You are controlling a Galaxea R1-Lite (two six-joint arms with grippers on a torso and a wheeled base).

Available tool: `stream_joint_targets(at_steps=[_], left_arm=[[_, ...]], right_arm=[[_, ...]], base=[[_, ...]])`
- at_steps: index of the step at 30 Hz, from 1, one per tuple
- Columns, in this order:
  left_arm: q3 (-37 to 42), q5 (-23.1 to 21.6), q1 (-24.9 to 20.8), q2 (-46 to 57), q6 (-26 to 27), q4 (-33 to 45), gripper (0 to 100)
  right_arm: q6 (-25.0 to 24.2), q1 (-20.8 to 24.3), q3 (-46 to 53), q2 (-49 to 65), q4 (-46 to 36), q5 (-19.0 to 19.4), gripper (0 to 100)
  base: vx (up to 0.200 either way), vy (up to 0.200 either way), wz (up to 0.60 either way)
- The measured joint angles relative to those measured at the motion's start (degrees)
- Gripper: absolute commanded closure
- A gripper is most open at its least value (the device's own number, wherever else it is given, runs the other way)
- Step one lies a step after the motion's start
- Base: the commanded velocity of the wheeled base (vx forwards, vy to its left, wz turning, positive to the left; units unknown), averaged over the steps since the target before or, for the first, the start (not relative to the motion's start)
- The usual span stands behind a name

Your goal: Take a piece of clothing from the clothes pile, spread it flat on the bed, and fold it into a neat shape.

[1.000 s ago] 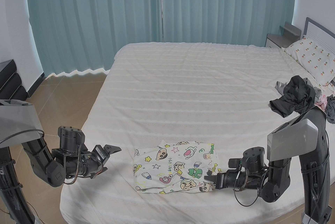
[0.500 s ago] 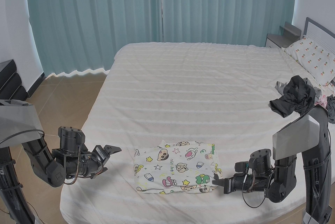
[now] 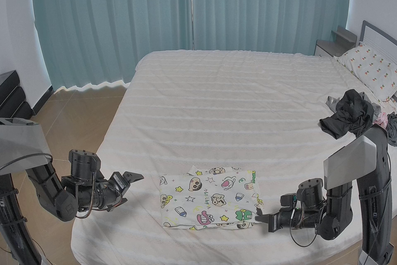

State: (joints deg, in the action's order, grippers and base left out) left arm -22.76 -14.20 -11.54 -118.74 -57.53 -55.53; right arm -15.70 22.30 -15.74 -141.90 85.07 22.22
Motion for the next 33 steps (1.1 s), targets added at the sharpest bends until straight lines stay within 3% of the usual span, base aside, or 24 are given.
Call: stream_joint_targets(at_steps=[14,27,33], left_arm=[[0.0,-0.5,-0.1,-0.2,0.0,-0.4,0],[1.8,-0.7,-0.1,-1.1,-0.1,-6.2,0],[2.6,-0.7,-0.1,-1.8,-0.1,-8.5,0]], right_arm=[[-0.9,-1.8,-1.9,3.9,-0.5,-0.7,0],[-9.3,-3.8,-26.5,6.0,-20.8,-2.5,0],[-11.3,-4.1,-35.0,1.4,-25.5,-2.6,0]], base=[[0.0,0.0,0.0],[0.0,0.0,0.0],[0.0,0.0,0.0]])
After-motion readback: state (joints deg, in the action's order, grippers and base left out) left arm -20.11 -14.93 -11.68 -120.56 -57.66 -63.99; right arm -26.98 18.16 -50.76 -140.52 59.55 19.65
